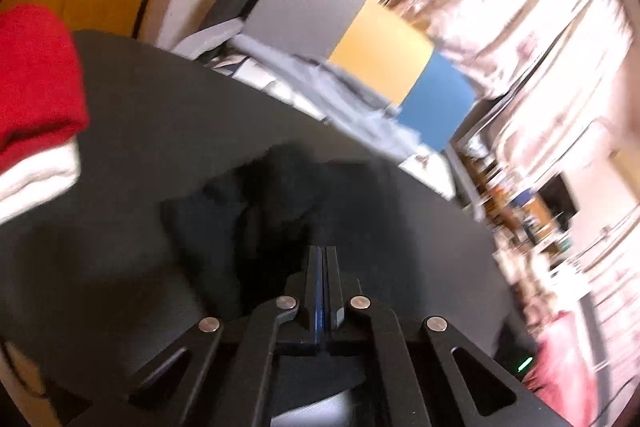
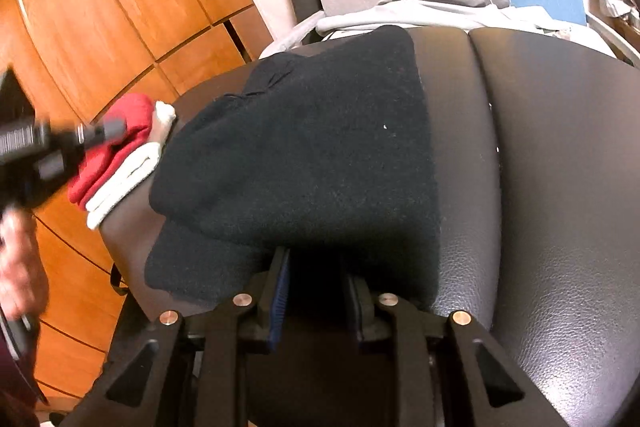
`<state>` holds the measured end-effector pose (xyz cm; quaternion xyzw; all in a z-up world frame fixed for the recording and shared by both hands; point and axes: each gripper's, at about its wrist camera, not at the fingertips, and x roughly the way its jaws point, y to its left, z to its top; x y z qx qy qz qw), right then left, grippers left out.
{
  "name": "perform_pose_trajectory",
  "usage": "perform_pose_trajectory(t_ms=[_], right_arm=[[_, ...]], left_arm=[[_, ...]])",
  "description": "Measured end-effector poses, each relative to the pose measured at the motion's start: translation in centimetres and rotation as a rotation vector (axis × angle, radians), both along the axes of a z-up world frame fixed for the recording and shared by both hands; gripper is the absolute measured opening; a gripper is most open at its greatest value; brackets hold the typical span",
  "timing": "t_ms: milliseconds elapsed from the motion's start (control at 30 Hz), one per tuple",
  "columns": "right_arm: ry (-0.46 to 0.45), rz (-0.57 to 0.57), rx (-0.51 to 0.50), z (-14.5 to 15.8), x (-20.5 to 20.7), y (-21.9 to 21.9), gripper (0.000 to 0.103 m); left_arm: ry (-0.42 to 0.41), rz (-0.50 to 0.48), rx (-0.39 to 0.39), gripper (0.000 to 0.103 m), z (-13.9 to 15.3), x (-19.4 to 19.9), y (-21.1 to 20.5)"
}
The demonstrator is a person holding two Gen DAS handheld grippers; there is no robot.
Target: Fold clothes
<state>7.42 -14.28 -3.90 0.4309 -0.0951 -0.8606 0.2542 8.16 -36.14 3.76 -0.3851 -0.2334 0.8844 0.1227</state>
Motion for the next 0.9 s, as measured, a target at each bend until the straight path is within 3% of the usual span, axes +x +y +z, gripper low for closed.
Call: perform_pose_trajectory(t_ms=[100, 200, 267, 333, 433, 500, 567, 600, 633, 667, 700, 767, 900], right_arm=[[-0.018, -0.004, -0.031, -0.1, 0.0, 0.5, 0.030], [-0.036, -0.008, -0.063, -0.1, 0.0, 1.0, 0.030], [-0.047, -0.013, -0.086, -0.4, -0.2, 1.2, 0.030], [-0.049, -0.014, -0.098, -0.4, 0.0, 1.5, 0.030], [-0.051, -0.016, -0.116, -0.4, 0.4, 2.1, 0.030], [-0.048, -0.016, -0.118, -0.4, 0.4, 2.1, 0.030], [-0.046, -0.016, -0.115, -0.4, 0.5, 2.1, 0.030], [-0.040, -0.013, -0.107, -0.4, 0.5, 2.0, 0.030], [-0.035, -0.010, -0.098, -0.4, 0.6, 2.0, 0.030], [-0.030, -0.007, -0.090, -0.3, 0.7, 1.9, 0.030], [-0.025, -0.005, -0.082, -0.3, 0.7, 1.8, 0.030], [-0.015, 0.000, -0.064, -0.3, 0.9, 1.7, 0.030], [0.019, 0.010, 0.000, 0.0, 1.3, 1.1, 0.030]], left_arm=[[-0.097, -0.027, 0.026, 0.000, -3.4, 0.6, 0.1], [-0.164, 0.005, 0.152, 0.003, -6.0, 0.6, -0.5], [-0.183, 0.021, 0.219, 0.017, -6.5, 0.1, -0.8], [-0.165, 0.015, 0.244, 0.050, -6.0, -0.4, -0.6], [-0.056, -0.016, 0.187, 0.076, -3.9, -0.2, 0.5], [-0.020, -0.038, 0.086, 0.092, -3.3, -0.7, 1.6], [-0.015, -0.050, -0.034, 0.091, -3.3, -1.5, 2.8], [-0.048, -0.056, -0.072, 0.074, -3.8, -2.1, 3.3], [-0.087, -0.070, -0.085, 0.035, -4.4, -2.5, 3.4], [-0.144, -0.086, -0.092, 0.014, -5.3, -3.1, 3.7], [-0.209, -0.106, -0.084, 0.004, -6.2, -3.8, 4.1], [-0.228, -0.105, -0.028, 0.004, -6.3, -4.0, 4.1], [-0.087, -0.112, 0.049, 0.003, -1.0, -2.1, 3.0]])
